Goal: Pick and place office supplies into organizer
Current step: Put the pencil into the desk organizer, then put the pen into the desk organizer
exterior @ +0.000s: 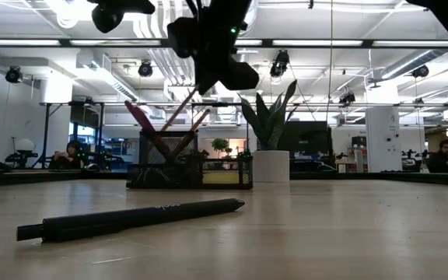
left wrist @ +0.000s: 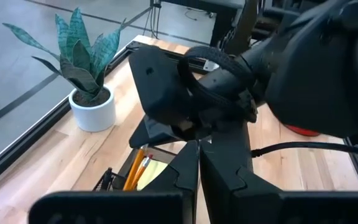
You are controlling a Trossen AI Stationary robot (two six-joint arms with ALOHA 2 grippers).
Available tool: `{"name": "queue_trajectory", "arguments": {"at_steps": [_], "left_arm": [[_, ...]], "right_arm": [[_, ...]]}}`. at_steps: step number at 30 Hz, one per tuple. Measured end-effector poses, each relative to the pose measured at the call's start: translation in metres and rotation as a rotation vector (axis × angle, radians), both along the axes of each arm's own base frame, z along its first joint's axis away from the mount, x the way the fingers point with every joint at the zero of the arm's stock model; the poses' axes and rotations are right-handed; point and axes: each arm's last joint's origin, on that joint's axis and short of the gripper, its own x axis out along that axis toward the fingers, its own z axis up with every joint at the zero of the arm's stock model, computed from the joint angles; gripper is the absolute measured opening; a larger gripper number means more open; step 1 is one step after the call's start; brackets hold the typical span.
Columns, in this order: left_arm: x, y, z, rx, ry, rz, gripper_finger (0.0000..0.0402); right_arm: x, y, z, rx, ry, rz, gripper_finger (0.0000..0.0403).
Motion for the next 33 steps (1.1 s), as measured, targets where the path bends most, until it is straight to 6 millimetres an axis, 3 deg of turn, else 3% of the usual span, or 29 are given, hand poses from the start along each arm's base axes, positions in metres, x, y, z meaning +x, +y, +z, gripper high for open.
{"name": "queue_trajectory", "arguments": {"at_steps": [7,13,22,27,33], "left_arm": [[-0.002,0.0,0.001,0.0,-0.008,-0.001,0.0],[-0.007,0.0,0.005,-0.003,-0.03,-0.007,0.0],[-0.012,0.0,0.008,-0.003,-0.049,-0.006,0.0],[-0.014,0.0,0.008,-0.003,-0.051,-0.005,0.0],[-0.014,0.0,0.008,0.006,-0.05,-0.007,0.0]], "right_arm": [[-0.005,0.0,0.002,0.075,-0.042,-0.09,0.0062],[-0.016,0.0,-0.01,0.088,0.07,-0.112,0.0095],[-0.018,0.013,-0.001,0.136,-0.038,-0.191,0.0131],[-0.035,0.04,0.008,0.204,-0.013,-0.266,0.0143],[-0.046,0.102,0.011,0.756,0.147,-0.151,0.0144]]}}
